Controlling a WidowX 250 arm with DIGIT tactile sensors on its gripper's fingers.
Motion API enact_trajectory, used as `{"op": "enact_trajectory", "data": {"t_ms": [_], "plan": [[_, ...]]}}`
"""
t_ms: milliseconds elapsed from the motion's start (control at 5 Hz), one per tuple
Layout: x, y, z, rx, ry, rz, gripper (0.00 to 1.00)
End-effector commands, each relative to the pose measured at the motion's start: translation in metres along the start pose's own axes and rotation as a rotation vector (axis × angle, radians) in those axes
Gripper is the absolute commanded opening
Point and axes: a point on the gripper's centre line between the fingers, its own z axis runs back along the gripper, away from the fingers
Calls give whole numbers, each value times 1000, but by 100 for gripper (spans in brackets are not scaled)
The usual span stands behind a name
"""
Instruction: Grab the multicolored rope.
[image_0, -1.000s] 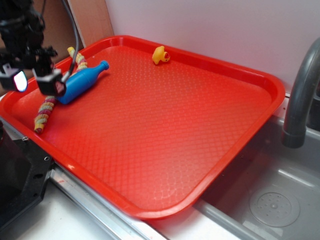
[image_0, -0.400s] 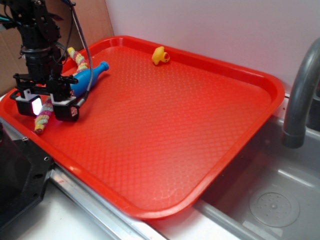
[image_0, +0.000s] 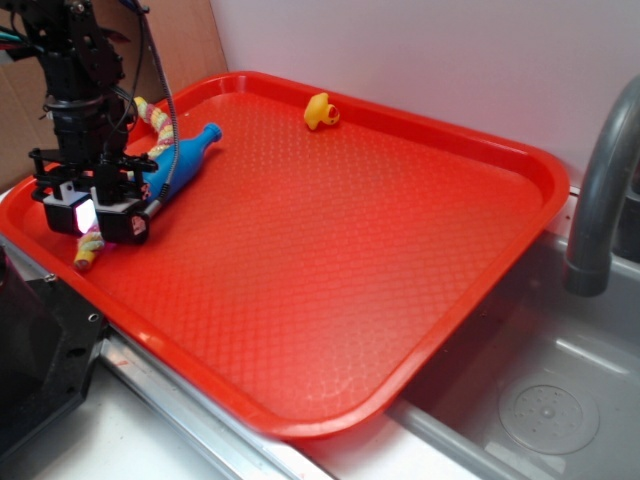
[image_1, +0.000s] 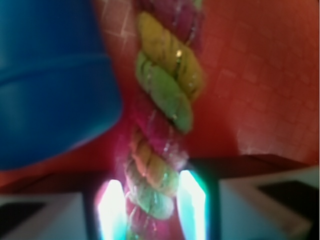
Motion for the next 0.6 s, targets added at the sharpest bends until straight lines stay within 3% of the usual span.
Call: {"op": "enact_trajectory", "data": {"t_ms": [0,200,400], "plan": [[-14,-7,17,25,-116,-247,0],[-18,-26,69,-45,-234,-319,0],[-22,-43,122,-115,-300,-347,0]]}}
